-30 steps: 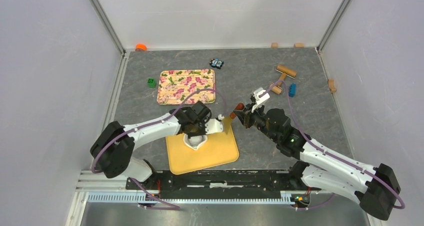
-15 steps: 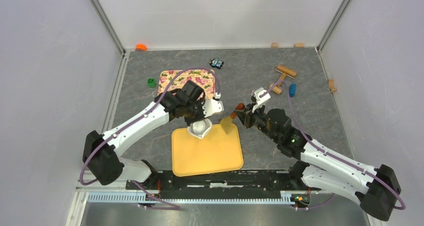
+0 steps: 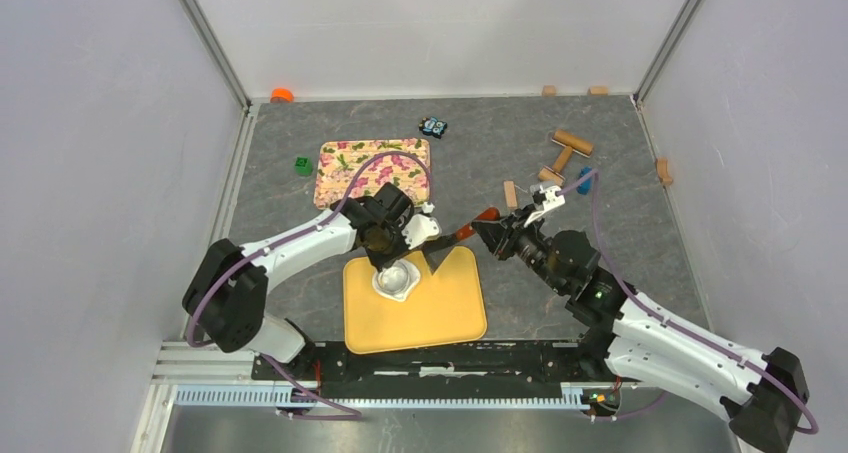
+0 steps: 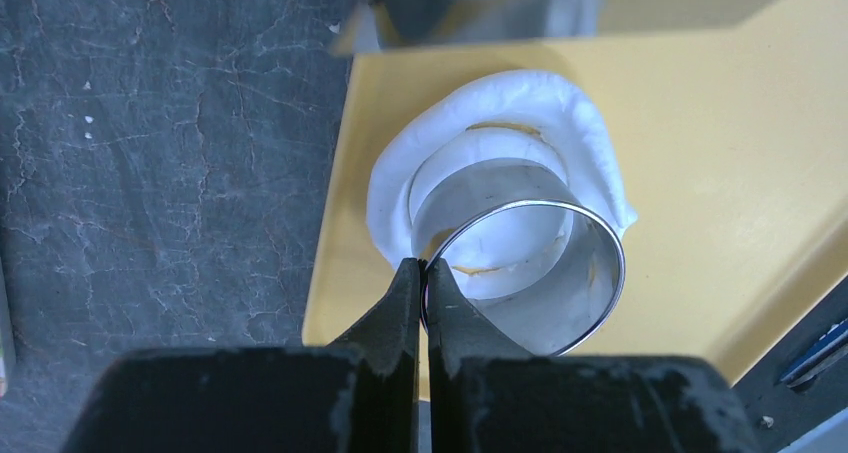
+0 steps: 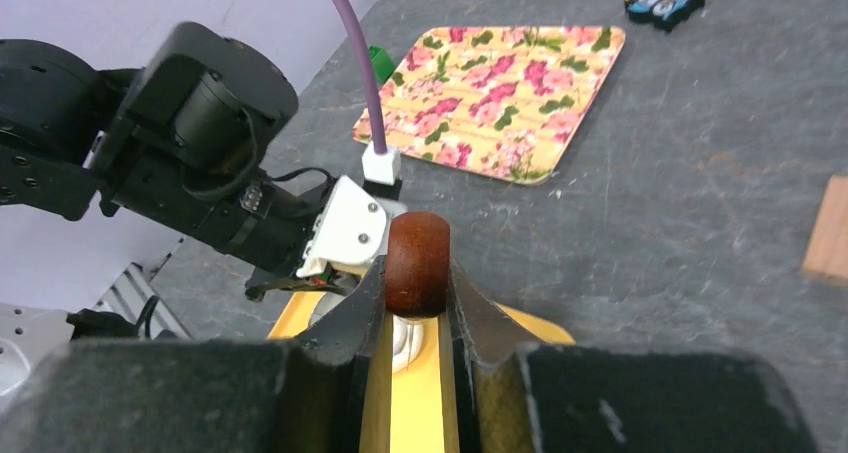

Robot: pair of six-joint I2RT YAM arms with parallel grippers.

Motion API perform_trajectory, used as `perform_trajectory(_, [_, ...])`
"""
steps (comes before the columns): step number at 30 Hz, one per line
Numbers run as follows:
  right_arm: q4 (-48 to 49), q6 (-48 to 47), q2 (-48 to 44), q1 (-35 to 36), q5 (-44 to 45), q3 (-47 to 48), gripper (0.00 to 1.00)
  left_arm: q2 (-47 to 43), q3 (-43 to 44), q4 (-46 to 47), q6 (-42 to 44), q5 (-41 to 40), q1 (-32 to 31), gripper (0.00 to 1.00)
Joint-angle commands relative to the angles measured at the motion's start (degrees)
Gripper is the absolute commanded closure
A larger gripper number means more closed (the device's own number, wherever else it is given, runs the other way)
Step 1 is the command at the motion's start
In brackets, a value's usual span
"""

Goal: Roll out the dumpling wrappers from the dough
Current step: Pick up the dumpling mold from the dumpling wrapper.

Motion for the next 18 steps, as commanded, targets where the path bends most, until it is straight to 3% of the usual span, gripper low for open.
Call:
perform_trajectory(1, [7.24,9.99,0.23,0.32,1.88,-2.69,1.0,-0.55,-0.22,4.96,-3.92,0.53,0.19,0.98])
perform_trajectory(18, [7.73,9.38,5.23,0.5,-2.71,-2.21,1.0,-5.53,3.95,-0.65,-1.2,4.0,4.93,0.98])
